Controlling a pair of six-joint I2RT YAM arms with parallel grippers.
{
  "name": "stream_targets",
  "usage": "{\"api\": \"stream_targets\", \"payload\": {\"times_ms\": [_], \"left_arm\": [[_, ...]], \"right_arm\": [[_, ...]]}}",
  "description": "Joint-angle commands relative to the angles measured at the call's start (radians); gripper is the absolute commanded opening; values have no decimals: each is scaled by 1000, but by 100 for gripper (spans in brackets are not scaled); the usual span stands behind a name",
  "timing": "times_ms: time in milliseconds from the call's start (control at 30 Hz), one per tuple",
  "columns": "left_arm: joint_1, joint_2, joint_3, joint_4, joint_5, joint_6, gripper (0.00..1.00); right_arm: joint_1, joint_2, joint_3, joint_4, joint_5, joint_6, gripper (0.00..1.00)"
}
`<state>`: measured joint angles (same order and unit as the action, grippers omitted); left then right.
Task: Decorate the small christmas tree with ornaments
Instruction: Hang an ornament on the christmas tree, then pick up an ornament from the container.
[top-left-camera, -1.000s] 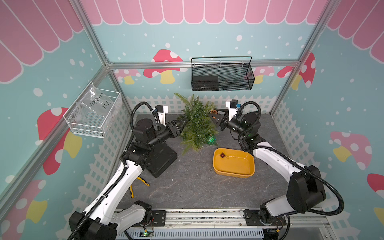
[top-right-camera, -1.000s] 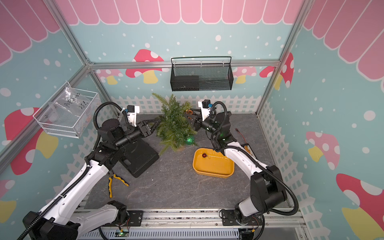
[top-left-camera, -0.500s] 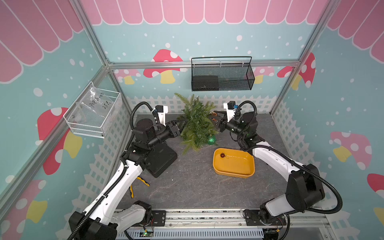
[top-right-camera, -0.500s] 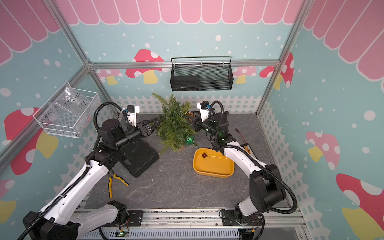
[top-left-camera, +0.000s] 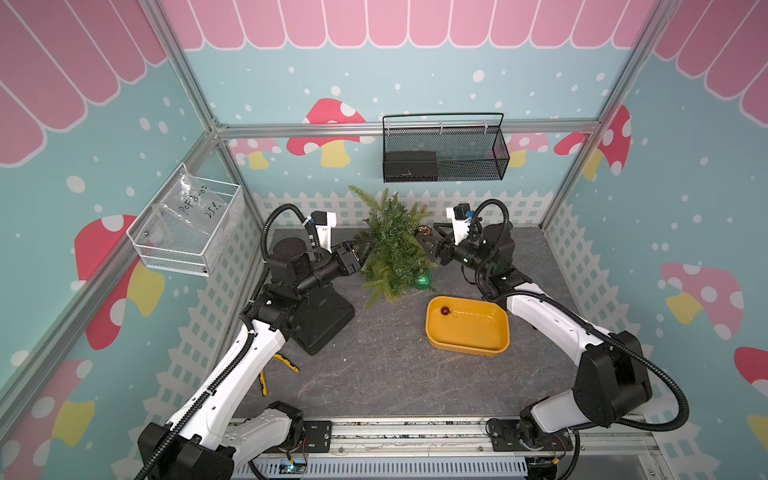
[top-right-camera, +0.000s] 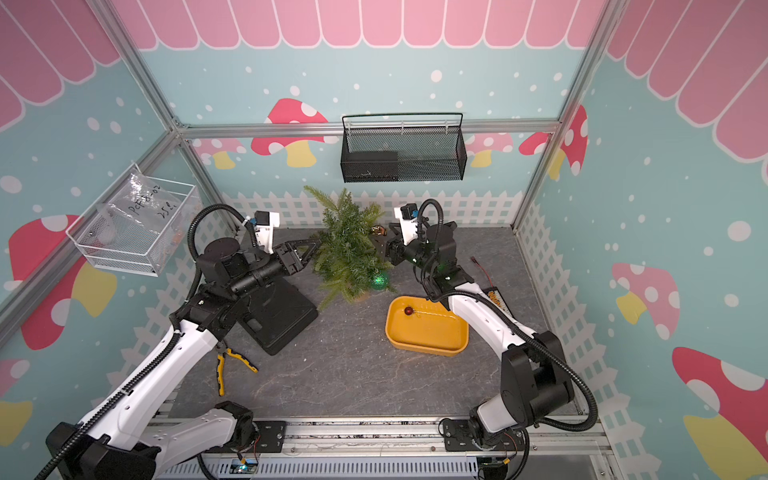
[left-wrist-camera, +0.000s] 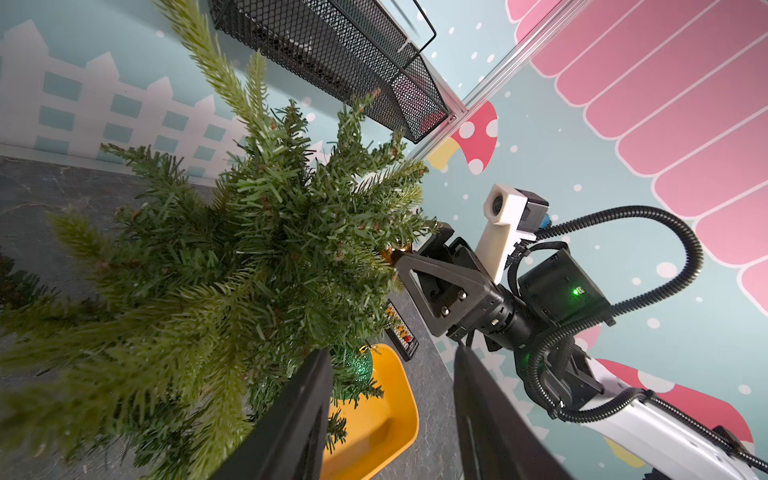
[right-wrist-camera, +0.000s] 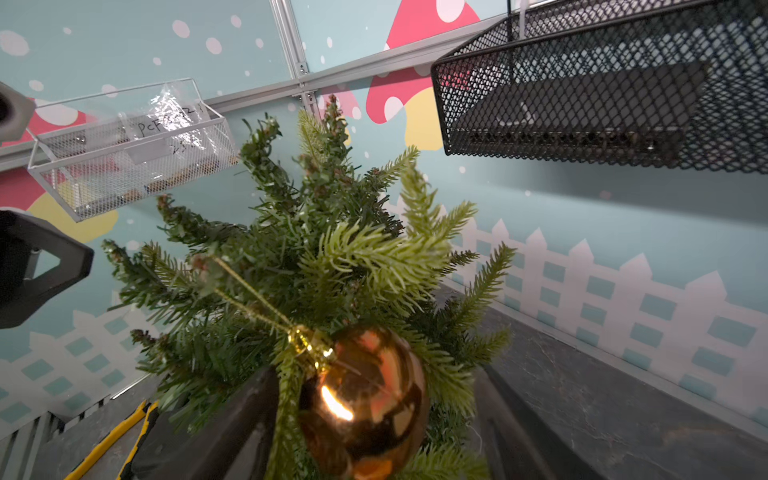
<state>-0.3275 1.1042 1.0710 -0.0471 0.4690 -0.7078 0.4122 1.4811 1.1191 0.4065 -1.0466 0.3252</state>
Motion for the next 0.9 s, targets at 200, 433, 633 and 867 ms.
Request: {"api": "stream_targets", "payload": {"times_ms": [200,433,633,867], "left_arm": [[7,-26,-20,6,14,-10,50],[-9,-60,-55,-50,16,36,51],[-129,-86,-74,-162,-76,162,55],[-249,-91,-135,-189,-194,197,55]], "right_arm": [[-3,-165,-63,-16,114,-41,85],[-11,-316,-171,-99,297,13,83],[-13,-396,-301,-326,512,85,74],[-12,-421,-502,-396,618,145,66]]}}
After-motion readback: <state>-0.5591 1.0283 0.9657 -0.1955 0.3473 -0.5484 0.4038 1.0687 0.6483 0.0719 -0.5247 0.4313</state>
